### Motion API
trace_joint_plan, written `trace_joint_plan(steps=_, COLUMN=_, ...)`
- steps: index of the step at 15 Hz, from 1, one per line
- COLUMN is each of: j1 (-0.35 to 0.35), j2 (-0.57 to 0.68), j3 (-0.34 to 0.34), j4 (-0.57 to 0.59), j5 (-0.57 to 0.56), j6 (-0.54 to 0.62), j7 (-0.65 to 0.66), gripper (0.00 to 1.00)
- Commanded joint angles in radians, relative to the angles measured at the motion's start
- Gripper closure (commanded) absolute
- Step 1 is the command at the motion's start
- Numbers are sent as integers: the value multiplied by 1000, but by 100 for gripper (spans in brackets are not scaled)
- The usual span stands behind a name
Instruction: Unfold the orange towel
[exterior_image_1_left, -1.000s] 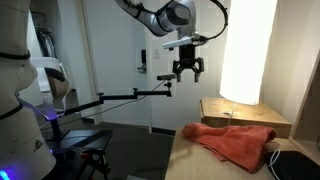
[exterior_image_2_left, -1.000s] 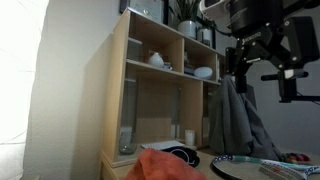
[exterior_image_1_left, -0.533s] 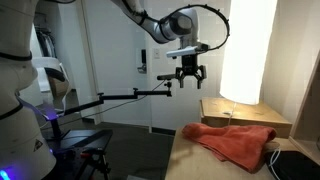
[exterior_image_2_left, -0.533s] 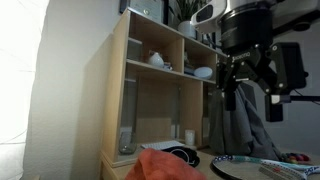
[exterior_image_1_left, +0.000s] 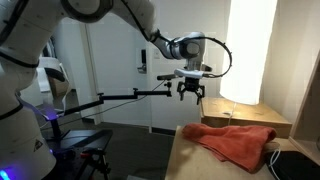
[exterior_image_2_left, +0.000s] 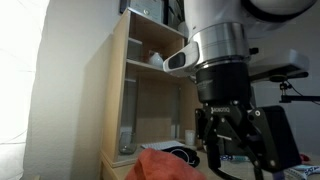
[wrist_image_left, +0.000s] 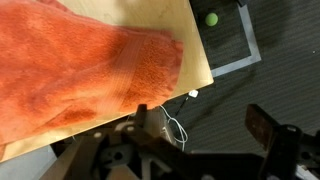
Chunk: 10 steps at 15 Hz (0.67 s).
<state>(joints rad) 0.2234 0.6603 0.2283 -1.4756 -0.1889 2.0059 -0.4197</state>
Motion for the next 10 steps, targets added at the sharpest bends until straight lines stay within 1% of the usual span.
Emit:
trace_joint_plan(steps=1, j1=23, j2=137, j3=0, j4=207, j5=28, j6=-168, j7=-37, gripper=0)
trace_joint_plan(steps=4, j1=49, j2=229, j3=-11, j4=346, j5=20, j6=-302, j7=-23, gripper=0)
trace_joint_plan(steps=5, j1=53, j2=256, j3=-11, j4=386, j5=22, j6=-328, j7=-24, gripper=0)
trace_joint_plan(steps=6, j1=59, j2=274, j3=-14, j4=411, j5=17, j6=-317, j7=-16, gripper=0)
trace_joint_plan(steps=10, j1=58, j2=338, j3=-2, j4=502, j5=36, j6=-209, j7=-36, gripper=0)
